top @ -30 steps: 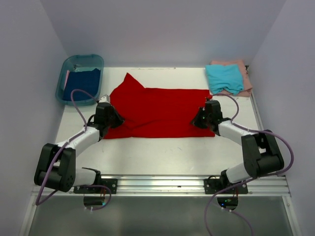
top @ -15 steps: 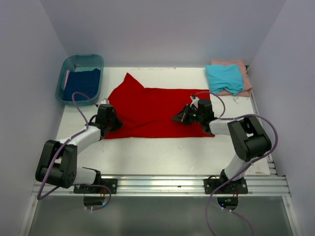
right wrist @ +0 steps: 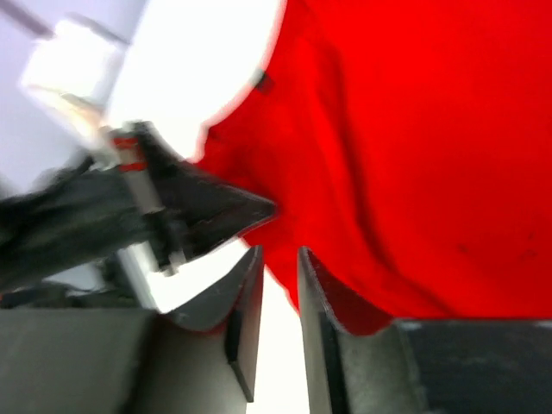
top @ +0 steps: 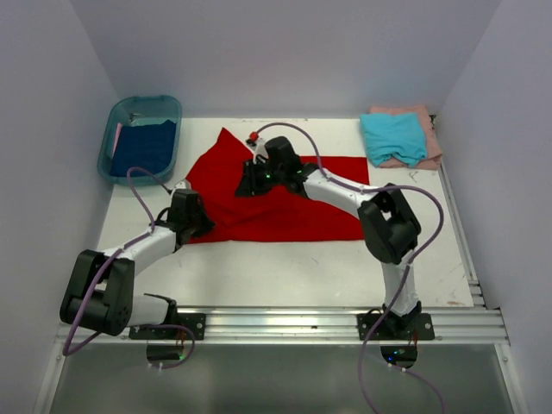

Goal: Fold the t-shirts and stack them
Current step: Fold the flattened tshirt in 1/3 of the way

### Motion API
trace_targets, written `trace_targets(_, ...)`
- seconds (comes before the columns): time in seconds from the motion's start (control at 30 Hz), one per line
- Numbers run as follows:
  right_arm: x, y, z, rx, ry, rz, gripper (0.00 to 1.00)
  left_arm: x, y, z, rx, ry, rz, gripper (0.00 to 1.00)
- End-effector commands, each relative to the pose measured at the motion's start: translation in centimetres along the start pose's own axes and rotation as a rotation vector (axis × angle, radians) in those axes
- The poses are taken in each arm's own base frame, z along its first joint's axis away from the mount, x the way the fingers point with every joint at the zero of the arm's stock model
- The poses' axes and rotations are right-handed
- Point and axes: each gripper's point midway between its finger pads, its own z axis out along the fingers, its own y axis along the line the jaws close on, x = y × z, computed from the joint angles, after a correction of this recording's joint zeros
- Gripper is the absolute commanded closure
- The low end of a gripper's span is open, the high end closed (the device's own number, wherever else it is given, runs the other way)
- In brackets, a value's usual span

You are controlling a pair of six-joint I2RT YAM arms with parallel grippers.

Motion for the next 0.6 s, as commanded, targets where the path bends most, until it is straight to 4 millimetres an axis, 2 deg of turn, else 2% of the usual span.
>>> trace_targets(0.0, 4.7, -3.8, 1.8, 0.245, 0.215, -0.071, 0.72, -0.3, 0.3, -0.3, -0.009, -0.032, -0.009, 1.0)
trace_targets(0.13, 7.3, -4.4, 4.7, 0.339, 0.328, -0.163, 0.7, -0.3, 0.9, -0.7, -0.025, -0.048, -0.01, 1.0)
trace_targets(0.27, 10.0, -4.1, 7.5, 0.351, 0.399, -0.198, 0.69, 0.2, 1.2, -0.6, -0.029, -0.039, -0.01, 1.0)
trace_targets(0.3, 9.6, -3.6, 7.9, 0.344, 0.39, -0.205, 0.69, 0.4, 1.4, -0.5, -0.035, -0.031, -0.009, 1.0)
trace_targets(0.37, 10.7, -3.8, 8.6, 0.349, 0.417, -0.204, 0.69, 0.6, 1.5, -0.4, -0.032, -0.027, -0.011, 1.0)
trace_targets(0.43, 10.7, -3.7, 9.0, 0.349, 0.414, -0.206, 0.71, 0.9, 1.7, -0.3, -0.034, -0.023, -0.01, 1.0)
trace_targets(0.57, 11.0, -3.3, 9.1, 0.369, 0.418, -0.223, 0.73, 1.8, 2.8, 0.2, -0.063, -0.008, -0.01, 1.0)
